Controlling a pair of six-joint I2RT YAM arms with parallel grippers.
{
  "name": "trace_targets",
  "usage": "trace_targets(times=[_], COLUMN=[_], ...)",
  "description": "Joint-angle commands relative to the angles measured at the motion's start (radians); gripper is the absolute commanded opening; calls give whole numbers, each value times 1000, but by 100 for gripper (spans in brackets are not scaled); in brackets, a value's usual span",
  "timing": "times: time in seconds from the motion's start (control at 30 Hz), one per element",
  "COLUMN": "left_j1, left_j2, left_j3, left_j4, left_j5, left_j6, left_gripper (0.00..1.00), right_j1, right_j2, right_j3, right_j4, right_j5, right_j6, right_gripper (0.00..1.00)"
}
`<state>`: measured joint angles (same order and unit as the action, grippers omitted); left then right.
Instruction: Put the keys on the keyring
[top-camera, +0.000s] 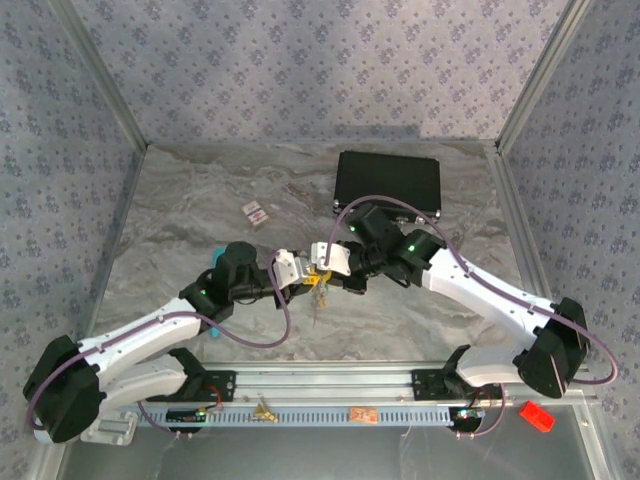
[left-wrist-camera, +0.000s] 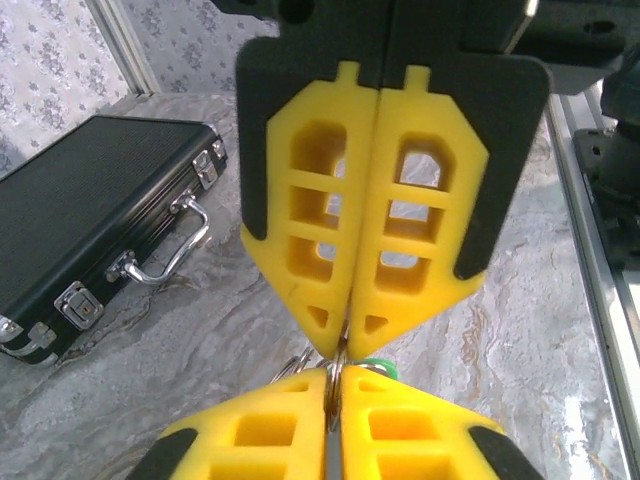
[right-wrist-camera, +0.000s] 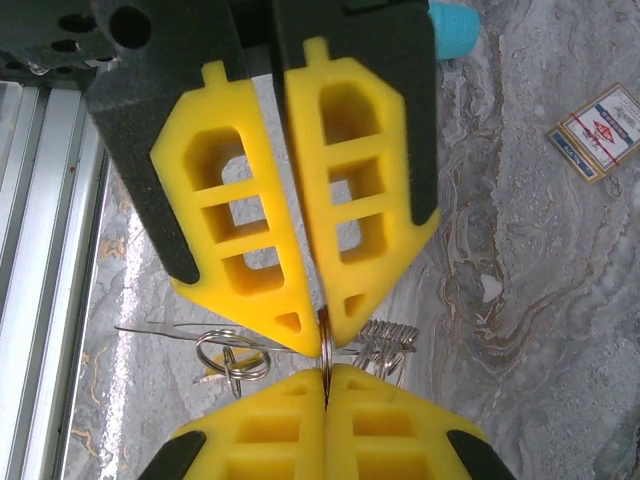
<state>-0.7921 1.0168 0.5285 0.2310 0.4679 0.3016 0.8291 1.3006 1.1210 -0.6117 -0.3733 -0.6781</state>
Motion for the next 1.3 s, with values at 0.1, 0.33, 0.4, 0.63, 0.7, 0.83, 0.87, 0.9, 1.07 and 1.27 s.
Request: trace_targets(times=[0.1, 0.33, 0.4, 0.63, 0.7, 0.83, 0.87, 0.9, 1.07, 1.27], left_j1=[-2, -1, -1, -1, -1, 0, -1, -1, -1, -1], left_j2=[-4, -19, -19, -23, -26, -25, -27, -27, -30, -29], left_j3=[28, -69, -88, -111, -110, -111, -111, -111, -77, -19], left_j4=[15, 244, 277, 320, 321, 325, 326, 324, 212, 35], left_j5=[21, 9, 9, 17, 17, 16, 13, 11, -21, -31], left_j6=[10, -89, -102, -113, -112, -110, -111, -113, -84, -27], left_gripper=[0, 0, 0, 0, 0, 0, 0, 0, 16, 22], right_j1=[-12, -106, -111, -117, -119, -122, -122, -122, -119, -72], right_j2=[-48, -115, -111, -94, -88, -83, -84, -84, -89, -57], right_j3=[-10, -205, -228, -278, -277, -270, -269, -263, -217, -113], right_j4=[50, 311, 340, 419, 420, 415, 410, 400, 321, 139], right_j5=[-89, -229, -248, -268, -274, -285, -286, -288, -272, -170], right_j6=[39, 174, 189, 217, 215, 212, 209, 205, 158, 39], right_gripper=[0, 30, 29, 27, 23, 5, 1, 0, 0, 0])
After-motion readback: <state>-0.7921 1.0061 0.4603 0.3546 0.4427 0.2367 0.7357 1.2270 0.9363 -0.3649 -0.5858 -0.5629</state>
